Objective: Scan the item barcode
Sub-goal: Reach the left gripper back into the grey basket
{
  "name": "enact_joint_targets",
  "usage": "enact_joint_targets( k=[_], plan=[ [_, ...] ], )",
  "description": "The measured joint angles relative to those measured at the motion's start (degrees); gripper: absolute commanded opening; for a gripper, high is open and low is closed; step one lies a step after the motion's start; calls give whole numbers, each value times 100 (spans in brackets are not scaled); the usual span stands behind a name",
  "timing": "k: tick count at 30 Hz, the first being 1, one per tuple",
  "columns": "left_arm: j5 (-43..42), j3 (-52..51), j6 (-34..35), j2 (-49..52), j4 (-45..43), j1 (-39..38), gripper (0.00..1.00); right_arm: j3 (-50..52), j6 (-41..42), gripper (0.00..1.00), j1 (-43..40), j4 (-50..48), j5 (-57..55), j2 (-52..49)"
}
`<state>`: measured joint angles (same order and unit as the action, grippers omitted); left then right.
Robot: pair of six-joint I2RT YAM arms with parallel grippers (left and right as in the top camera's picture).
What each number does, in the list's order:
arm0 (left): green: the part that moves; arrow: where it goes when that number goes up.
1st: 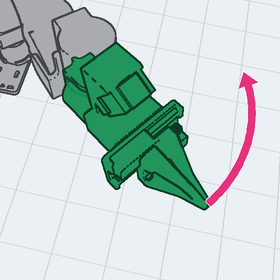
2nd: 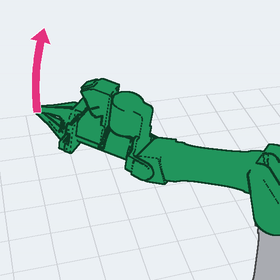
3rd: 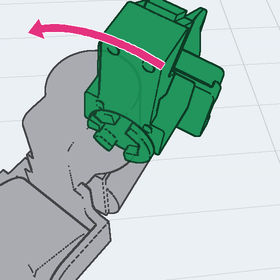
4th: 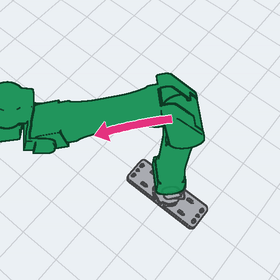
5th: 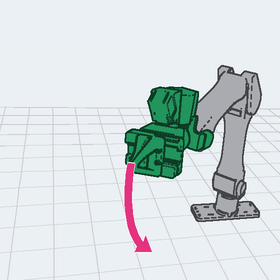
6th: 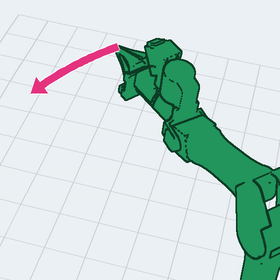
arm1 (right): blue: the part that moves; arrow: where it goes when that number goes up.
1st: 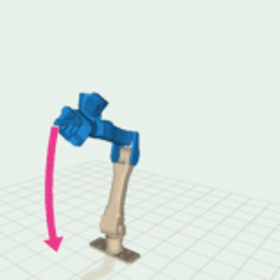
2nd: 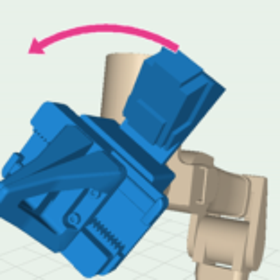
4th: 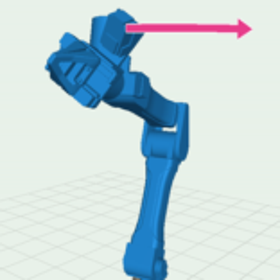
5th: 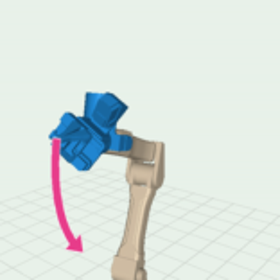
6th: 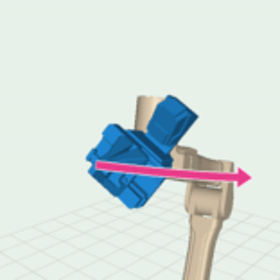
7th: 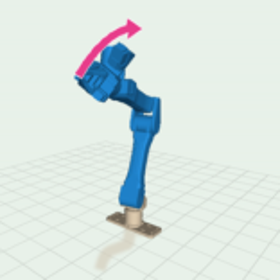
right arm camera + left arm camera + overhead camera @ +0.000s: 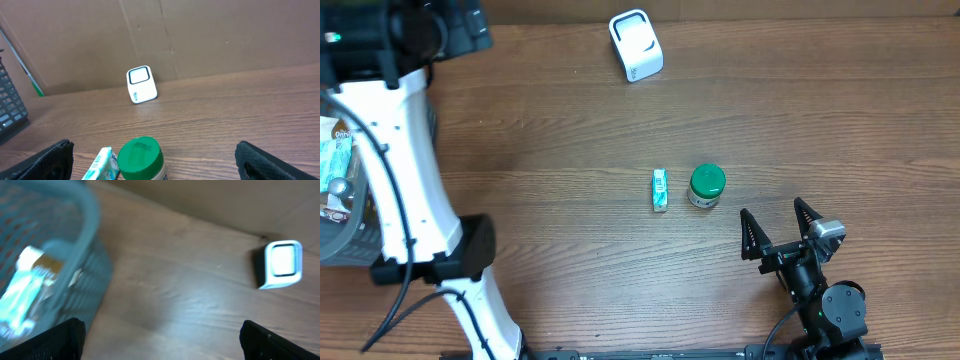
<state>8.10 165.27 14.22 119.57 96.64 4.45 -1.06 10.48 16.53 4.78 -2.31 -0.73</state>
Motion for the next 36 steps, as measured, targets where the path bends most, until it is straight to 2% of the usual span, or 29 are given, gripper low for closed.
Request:
enact_joint_targets(
  k=[4, 8, 13, 16, 23, 36],
  plan=[
    [-61, -835, -59, -710, 4, 717, 100, 0, -4, 100, 0, 4, 0, 0],
    [-83, -1307, -35, -1403, 7, 1886, 99, 0, 0, 100, 0, 2, 0, 0],
    [-337, -1399, 149, -1561, 4, 3338, 100, 0, 0, 100, 0, -2, -2, 0],
    [-544, -1600, 190, -1451, 4, 3670, 100, 0, 0, 100, 0, 0, -2, 0],
    [-468, -2938, 260, -1349, -251, 3744, 99, 0, 0, 100, 0, 0, -2, 0],
    [-267, -5536, 208, -1325, -1779, 3744, 100, 0, -2, 100, 0, 0, -2, 0]
  ],
)
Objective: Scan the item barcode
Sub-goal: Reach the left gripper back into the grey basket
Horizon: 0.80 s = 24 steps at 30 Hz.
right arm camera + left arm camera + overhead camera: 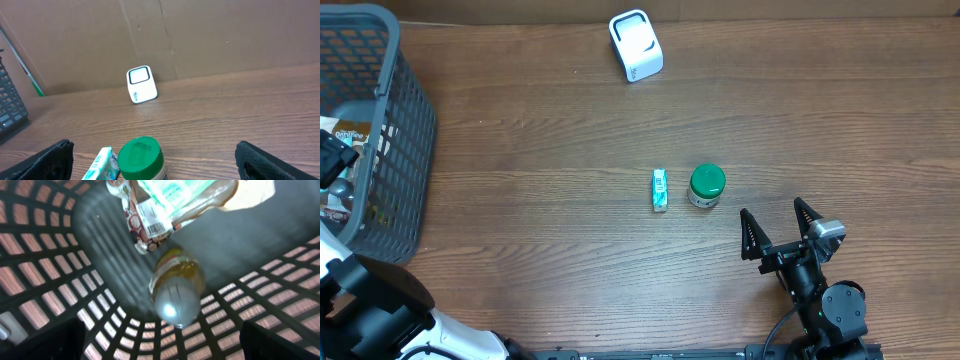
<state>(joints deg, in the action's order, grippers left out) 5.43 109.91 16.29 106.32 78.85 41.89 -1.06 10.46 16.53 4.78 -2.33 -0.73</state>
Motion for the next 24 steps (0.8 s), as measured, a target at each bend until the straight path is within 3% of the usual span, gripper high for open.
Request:
enact_joint_targets(
  k=[12, 17, 20, 22, 24],
  plan=[
    [35, -1338, -444, -2, -1515, 0, 100, 0, 0, 100, 0, 0, 0, 0],
    [-61, -1899, -479, 0, -2044, 0, 93, 0, 2, 100, 0, 2, 2, 0],
    [-120, -1998, -494, 0, -2205, 0, 80, 0, 2, 100, 0, -2, 2, 0],
    [-155, -2026, -511, -2, -2304, 0, 51, 0, 0, 100, 0, 0, -2, 0],
    [-210, -2031, -551, -2, -2319, 0, 39, 0, 2, 100, 0, 2, -2, 0]
  ],
)
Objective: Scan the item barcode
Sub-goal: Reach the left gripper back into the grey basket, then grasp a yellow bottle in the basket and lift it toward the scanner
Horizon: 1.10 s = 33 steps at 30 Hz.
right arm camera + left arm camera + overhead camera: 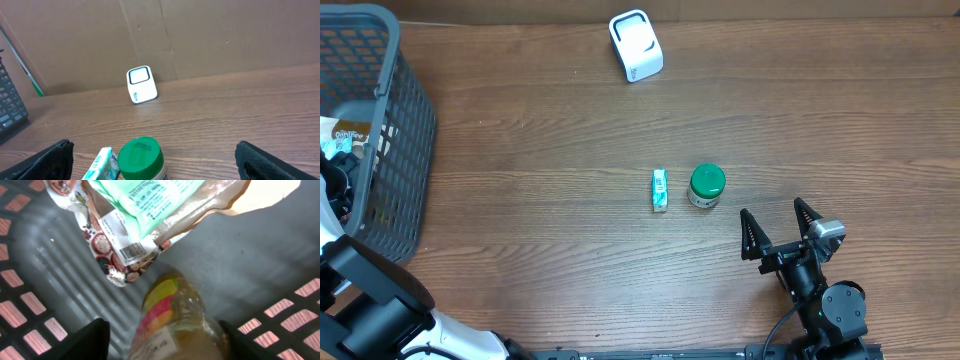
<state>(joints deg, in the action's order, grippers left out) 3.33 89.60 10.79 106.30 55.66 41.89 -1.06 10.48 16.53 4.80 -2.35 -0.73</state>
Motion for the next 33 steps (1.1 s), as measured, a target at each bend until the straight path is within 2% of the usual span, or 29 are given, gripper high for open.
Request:
enact_joint_targets(
  k=[1, 3, 6, 7, 15, 17, 25, 33],
  plan=[
    [-15, 0, -31, 0, -2, 0, 33, 0, 0, 100, 0, 0, 2, 0],
    [-83, -2, -17, 0, -7, 0, 32, 0, 0, 100, 0, 0, 2, 0],
    [-146, -2, -28, 0, -7, 0, 44, 0, -2, 100, 0, 0, 2, 0],
    [-160, -2, -33, 0, -2, 0, 55, 0, -2, 100, 0, -2, 2, 0],
    [-190, -28, -2, 0, 55, 0, 59, 0, 0, 100, 0, -2, 2, 0],
    [-190, -28, -2, 0, 59, 0, 57, 0, -2, 100, 0, -2, 2, 0],
    [-208, -28, 79, 0, 140, 0, 33, 0, 0, 100, 0, -4, 2, 0],
    [-229, 24, 105, 0, 243, 0, 25, 0, 0, 100, 0, -4, 2, 0]
  ],
)
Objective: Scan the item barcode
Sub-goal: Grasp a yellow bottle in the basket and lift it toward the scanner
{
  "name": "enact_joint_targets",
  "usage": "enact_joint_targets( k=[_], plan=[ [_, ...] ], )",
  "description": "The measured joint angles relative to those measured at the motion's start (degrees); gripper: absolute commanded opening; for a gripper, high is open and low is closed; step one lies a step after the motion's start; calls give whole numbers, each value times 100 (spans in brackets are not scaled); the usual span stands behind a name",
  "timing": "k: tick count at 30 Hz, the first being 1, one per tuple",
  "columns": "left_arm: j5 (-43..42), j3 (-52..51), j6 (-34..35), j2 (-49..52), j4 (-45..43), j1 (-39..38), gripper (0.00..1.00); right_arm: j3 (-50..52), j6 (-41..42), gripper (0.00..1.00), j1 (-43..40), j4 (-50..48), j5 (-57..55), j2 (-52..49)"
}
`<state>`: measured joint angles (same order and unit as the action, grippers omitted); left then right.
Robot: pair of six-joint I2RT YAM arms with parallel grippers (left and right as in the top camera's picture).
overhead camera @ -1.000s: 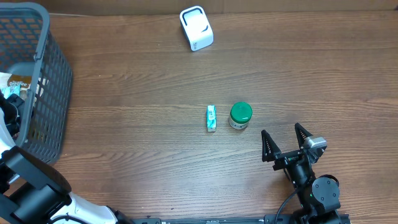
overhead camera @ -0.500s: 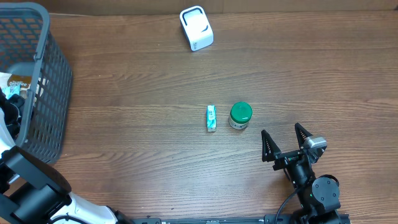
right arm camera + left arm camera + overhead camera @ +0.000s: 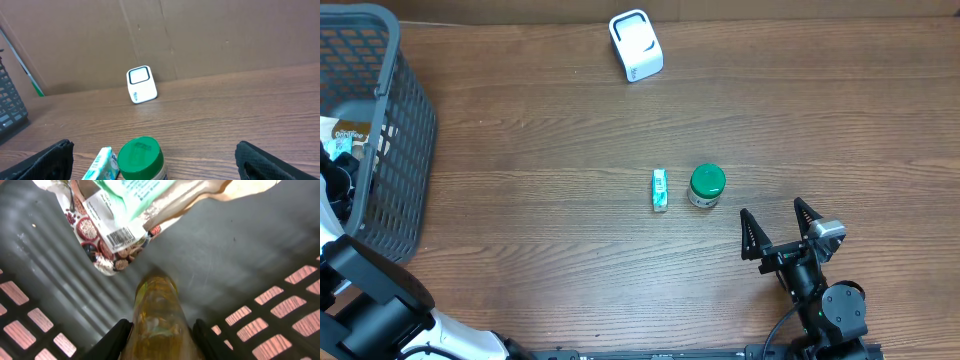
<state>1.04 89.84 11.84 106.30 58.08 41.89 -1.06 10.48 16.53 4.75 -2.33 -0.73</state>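
My left gripper (image 3: 159, 341) is down inside the grey basket (image 3: 408, 120) at the table's left edge, shut on an amber bottle (image 3: 156, 307) that lies on the basket floor, one finger pressed on each side. The white barcode scanner (image 3: 636, 45) stands at the back of the table, also in the right wrist view (image 3: 141, 84). My right gripper (image 3: 781, 228) rests open near the front right, its fingers wide apart and holding nothing.
A green-lidded jar (image 3: 706, 186) and a small teal box (image 3: 660, 189) stand mid-table, just ahead of the right gripper. In the basket, a snack packet with a barcode (image 3: 117, 237) and a green packet (image 3: 145, 187) lie beside the bottle. A cardboard wall (image 3: 210, 35) backs the table.
My left gripper's fingers stood apart on either side of the amber bottle; now they have shut on its sides. The right arm and the things on the table have not moved.
My left arm was first high above the table, beside the basket. Then its gripper was open inside the basket above the amber bottle, then lower with the fingers straddling it, and now shut on it. The right gripper stayed open and still throughout.
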Motion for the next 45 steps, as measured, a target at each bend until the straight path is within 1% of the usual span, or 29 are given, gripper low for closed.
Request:
enact_joint_targets(
  k=[3, 8, 11, 16, 20, 26, 29, 32, 38, 41, 45],
  plan=[
    [-2, 160, 2, 0, 205, 0, 24, 0, -2, 100, 0, 2, 0, 0],
    [-2, 1235, 122, 0, 531, 0, 17, 0, 0, 100, 0, 0, 0, 0],
    [-22, 2085, 232, -37, 774, -7, 19, 0, -2, 100, 0, 4, -2, 0],
    [-39, 3150, 319, -400, 1064, -216, 21, 0, 0, 100, 0, 4, 0, 0],
    [-57, 3604, 323, -817, 1134, -540, 21, 0, 0, 100, 0, 2, 2, 0],
    [-111, 3733, 326, -1652, 984, -1423, 22, 0, 0, 100, 0, 2, 0, 0],
    [-133, 3735, 330, -1888, 1003, -1794, 22, 0, -2, 100, 0, 2, 0, 0],
    [-166, 3764, 367, -2044, 1207, -2302, 22, 0, 0, 100, 0, 2, 0, 0],
    [-190, 3786, 428, -1856, 1958, -3187, 24, 0, -2, 100, 0, 2, -2, 0],
    [-195, 3786, 433, -1606, 2284, -3532, 27, 0, 0, 100, 0, 2, 0, 0],
    [-197, 3788, 595, -1093, 2732, -4092, 29, 0, 0, 100, 0, 0, 0, 0]
  ],
)
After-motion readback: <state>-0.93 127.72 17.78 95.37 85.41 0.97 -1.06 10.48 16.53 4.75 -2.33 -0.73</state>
